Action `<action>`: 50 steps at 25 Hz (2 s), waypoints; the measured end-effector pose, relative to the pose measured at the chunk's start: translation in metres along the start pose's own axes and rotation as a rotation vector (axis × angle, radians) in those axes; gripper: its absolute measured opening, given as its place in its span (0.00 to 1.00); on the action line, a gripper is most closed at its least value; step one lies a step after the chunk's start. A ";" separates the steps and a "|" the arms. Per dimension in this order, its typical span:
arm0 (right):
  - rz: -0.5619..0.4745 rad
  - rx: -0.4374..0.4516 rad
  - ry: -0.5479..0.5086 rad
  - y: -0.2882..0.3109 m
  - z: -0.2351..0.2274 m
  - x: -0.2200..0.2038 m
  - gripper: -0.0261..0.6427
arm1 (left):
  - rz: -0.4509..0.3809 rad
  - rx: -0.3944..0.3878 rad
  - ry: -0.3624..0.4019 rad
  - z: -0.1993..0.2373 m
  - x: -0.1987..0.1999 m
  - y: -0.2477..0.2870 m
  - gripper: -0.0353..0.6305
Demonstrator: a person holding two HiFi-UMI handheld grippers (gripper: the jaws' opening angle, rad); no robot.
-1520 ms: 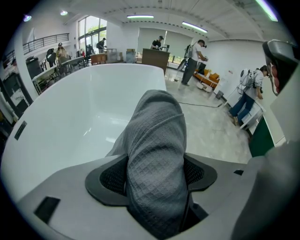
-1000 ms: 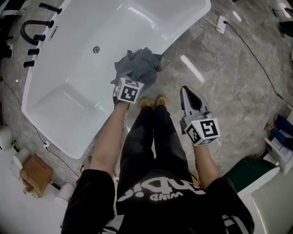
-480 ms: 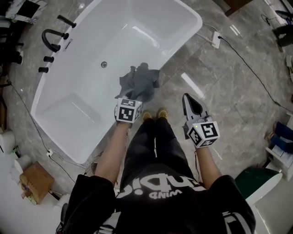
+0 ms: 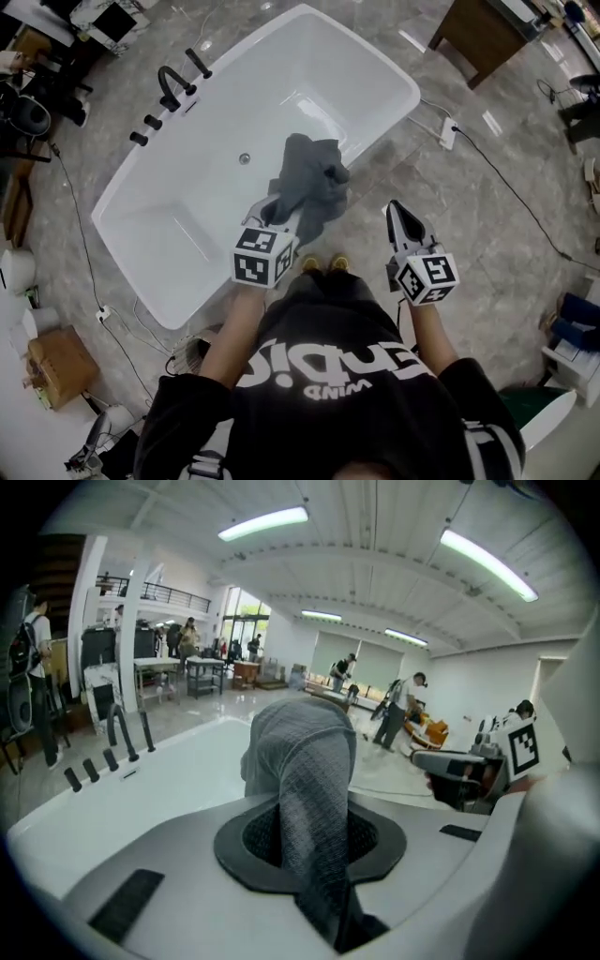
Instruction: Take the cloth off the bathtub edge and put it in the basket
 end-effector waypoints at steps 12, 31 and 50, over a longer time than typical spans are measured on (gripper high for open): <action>-0.040 0.137 -0.061 -0.004 0.017 0.027 0.06 | -0.146 0.069 -0.069 -0.031 0.012 -0.066 0.18; 0.104 0.820 -0.240 0.111 0.166 0.017 0.06 | -0.332 0.684 -0.465 -0.010 -0.105 -0.226 0.18; 0.232 1.339 -0.404 0.069 0.448 -0.051 0.06 | -0.520 1.119 -0.771 -0.049 -0.265 -0.436 0.18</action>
Point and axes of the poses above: the fingertips, and each gripper's own axes: y forward along the fingers, z to its left, x out of its top, the point moved 10 cm from there along -y, backward along the fingers, and after that the axes turned 3 degrees about -y, right-handed, at the moved point
